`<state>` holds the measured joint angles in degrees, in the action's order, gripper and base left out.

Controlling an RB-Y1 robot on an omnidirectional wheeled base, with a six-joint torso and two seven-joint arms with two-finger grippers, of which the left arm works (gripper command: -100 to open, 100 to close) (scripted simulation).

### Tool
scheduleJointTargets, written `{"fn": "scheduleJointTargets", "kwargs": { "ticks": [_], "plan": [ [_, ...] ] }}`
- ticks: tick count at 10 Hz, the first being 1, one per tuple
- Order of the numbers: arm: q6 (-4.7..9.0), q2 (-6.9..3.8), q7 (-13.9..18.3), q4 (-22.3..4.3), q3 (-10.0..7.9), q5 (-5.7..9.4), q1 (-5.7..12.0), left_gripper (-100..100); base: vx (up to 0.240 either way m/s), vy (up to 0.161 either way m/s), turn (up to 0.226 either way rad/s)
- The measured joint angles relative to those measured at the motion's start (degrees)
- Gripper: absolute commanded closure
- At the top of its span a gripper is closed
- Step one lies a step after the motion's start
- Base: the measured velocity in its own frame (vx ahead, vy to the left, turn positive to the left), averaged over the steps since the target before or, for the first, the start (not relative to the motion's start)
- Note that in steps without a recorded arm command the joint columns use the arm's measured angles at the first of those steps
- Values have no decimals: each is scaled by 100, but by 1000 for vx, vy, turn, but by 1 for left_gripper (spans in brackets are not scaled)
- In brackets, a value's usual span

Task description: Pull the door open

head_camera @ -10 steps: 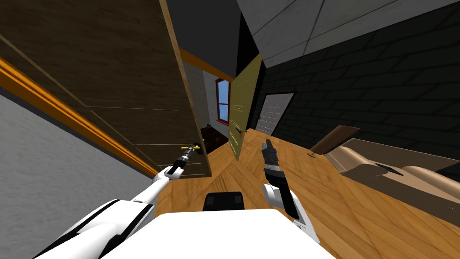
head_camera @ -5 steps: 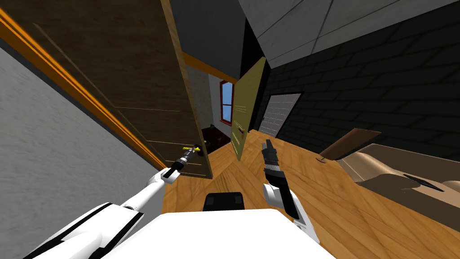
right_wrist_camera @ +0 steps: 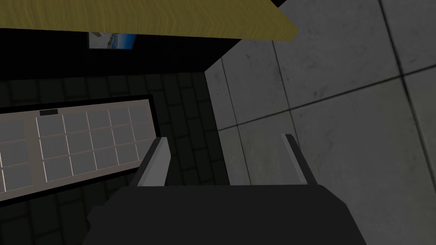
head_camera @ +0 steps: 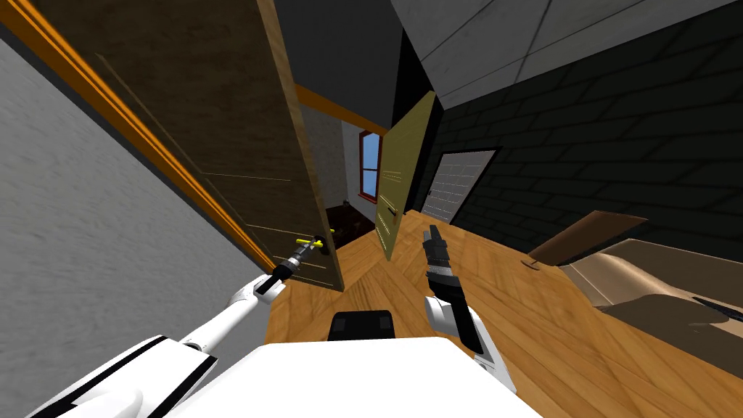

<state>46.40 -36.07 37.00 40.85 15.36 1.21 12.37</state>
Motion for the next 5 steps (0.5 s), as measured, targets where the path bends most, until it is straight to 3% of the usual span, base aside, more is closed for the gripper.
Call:
{"fn": "scheduleJointTargets", "kwargs": {
  "ticks": [2, 3, 4, 5],
  "plan": [
    [270, -182, 149, 187, 140, -60, -206, 100, 1, 12, 134],
    [476, -240, 232, 79, 236, -106, -198, 100, 0, 14, 108],
    [594, -359, 310, 242, 296, -131, -346, 100, -1, 17, 58],
    [681, -406, 349, 293, 329, -145, -421, 100, -2, 19, 73]
  ]
}}
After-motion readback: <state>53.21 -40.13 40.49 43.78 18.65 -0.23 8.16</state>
